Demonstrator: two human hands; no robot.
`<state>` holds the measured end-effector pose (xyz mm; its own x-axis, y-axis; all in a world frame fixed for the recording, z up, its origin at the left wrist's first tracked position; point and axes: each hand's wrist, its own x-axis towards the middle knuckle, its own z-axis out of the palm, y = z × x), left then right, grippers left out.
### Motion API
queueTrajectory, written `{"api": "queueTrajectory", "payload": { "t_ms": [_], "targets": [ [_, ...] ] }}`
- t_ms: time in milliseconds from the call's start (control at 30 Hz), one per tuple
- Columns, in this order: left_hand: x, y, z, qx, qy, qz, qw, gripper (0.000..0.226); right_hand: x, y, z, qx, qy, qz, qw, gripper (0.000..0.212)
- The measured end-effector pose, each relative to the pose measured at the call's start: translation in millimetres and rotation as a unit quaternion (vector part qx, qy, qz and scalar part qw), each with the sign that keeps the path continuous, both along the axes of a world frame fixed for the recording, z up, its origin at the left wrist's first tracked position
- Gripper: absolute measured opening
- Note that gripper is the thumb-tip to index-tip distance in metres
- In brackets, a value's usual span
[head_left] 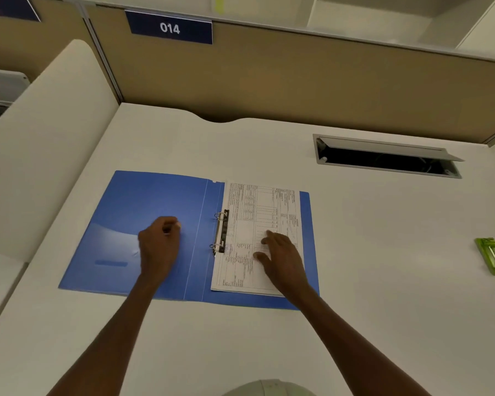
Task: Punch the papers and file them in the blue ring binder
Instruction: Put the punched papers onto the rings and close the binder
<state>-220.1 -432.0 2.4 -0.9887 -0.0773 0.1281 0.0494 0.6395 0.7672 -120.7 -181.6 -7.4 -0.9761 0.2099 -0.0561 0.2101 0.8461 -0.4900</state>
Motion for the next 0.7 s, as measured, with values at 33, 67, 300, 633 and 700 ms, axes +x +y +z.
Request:
{"api": "queueTrajectory", "payload": {
  "t_ms": [33,67,300,633,700],
  "targets": [
    [-6.8,-12.6,-0.6,0.002,-0.007,0.022,1.000,0.019,4.7,6.0,-2.3,-0.001,-0.016,-0.018,1.000,0.047],
    [-13.6,-25.5,-1.9,-0.006,-0.021,0.038,0.999,0.026,9.1,11.3,-5.1,0.006,-0.033,-0.030,0.999,0.050],
    [-51.0,-94.8,-6.3,-0.152,-0.196,0.126,0.961,0.090,30.8,33.1,-17.9,0.055,-0.098,-0.100,0.989,0.063],
    [-50.7,-124.7,9.7,-0.169,-0.247,0.228,0.927,0.089,33.5,41.8,-21.5,0.082,-0.128,-0.084,0.985,0.068],
    [-53.3,-128.8,23.0,-0.156,-0.253,0.212,0.931,0.079,33.3,41.7,-20.8,0.082,-0.129,-0.082,0.985,0.068]
  ]
}}
